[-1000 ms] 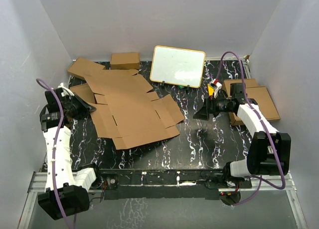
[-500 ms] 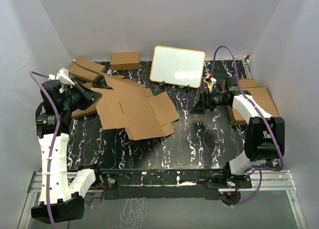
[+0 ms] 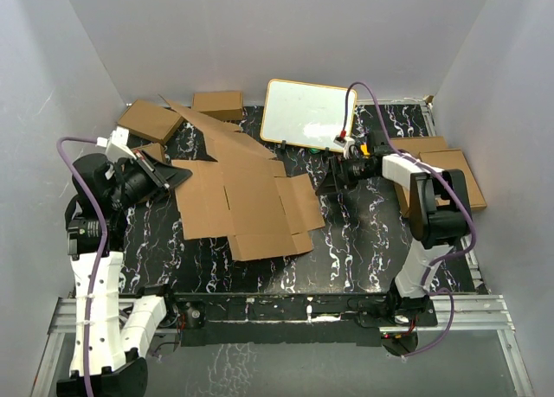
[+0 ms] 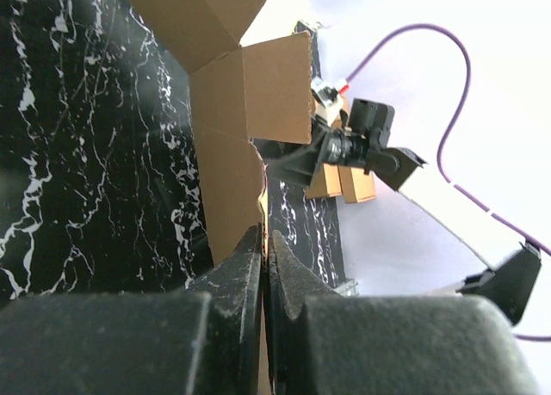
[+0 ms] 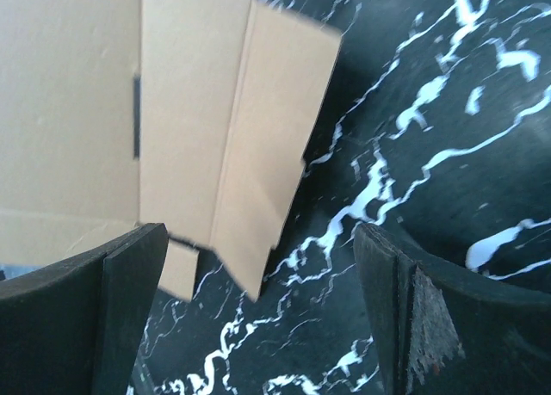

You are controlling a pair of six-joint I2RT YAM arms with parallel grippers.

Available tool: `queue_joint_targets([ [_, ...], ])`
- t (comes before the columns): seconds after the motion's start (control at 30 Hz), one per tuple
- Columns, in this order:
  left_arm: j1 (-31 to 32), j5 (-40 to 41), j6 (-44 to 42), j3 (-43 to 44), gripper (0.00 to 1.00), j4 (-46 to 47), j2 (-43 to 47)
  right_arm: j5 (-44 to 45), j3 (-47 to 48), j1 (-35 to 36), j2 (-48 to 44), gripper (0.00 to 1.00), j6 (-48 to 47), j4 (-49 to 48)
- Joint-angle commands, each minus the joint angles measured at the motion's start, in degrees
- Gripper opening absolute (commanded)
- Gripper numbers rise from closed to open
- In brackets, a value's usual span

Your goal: Fold the paper box

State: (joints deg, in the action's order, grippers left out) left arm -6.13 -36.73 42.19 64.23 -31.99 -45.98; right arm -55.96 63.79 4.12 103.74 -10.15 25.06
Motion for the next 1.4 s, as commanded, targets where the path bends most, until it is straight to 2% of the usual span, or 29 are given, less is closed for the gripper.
queue_joint_targets([
  [0.0,0.33,-4.96,1.02,-1.7,0.0,2.9,1.81,1.34,4.64,-0.18,3.07,0.98,1.66,-4.55],
  [0.3,0.48,-7.19,0.17,-3.25,0.0,5.71,1.69,-4.74,3.18,0.33,6.33,0.96,3.85,-8.4],
  [0.6,0.61,-7.71,-0.58,-3.53,0.0,5.73,1.68,-6.16,5.12,1.16,10.8,0.9,6.29,-9.1],
  [0.73,0.66,-7.95,-0.66,-4.12,0.0,5.8,1.77,-8.7,5.92,1.53,12.93,0.84,6.81,-9.27],
  [0.83,0.85,-7.93,-0.99,-4.36,0.0,5.43,1.77,-10.9,6.51,2.26,13.82,0.76,6.72,-9.04],
  [0.9,0.94,-7.92,-1.22,-4.71,0.0,5.36,1.77,-11.18,6.4,2.82,13.79,0.65,6.57,-8.89],
  [1.03,1.03,-7.62,-1.54,-6.26,0.0,5.76,2.06,-10.36,5.72,2.87,11.58,0.28,5.94,-8.85],
  [1.13,1.01,-6.56,-2.83,-8.63,0.0,5.64,2.88,-6.03,4.98,2.66,6.3,0.12,2.23,-6.74],
  [1.23,1.1,-5.34,-4.07,-11.23,0.0,5.26,3.48,-2.07,3.04,1.75,-1.26,0.08,-0.49,-5.84],
  [1.37,1.38,-4.47,-4.7,-12.65,0.19,4.47,4.54,0.95,-0.9,-0.7,-11.83,0.08,-3.3,-4.28],
])
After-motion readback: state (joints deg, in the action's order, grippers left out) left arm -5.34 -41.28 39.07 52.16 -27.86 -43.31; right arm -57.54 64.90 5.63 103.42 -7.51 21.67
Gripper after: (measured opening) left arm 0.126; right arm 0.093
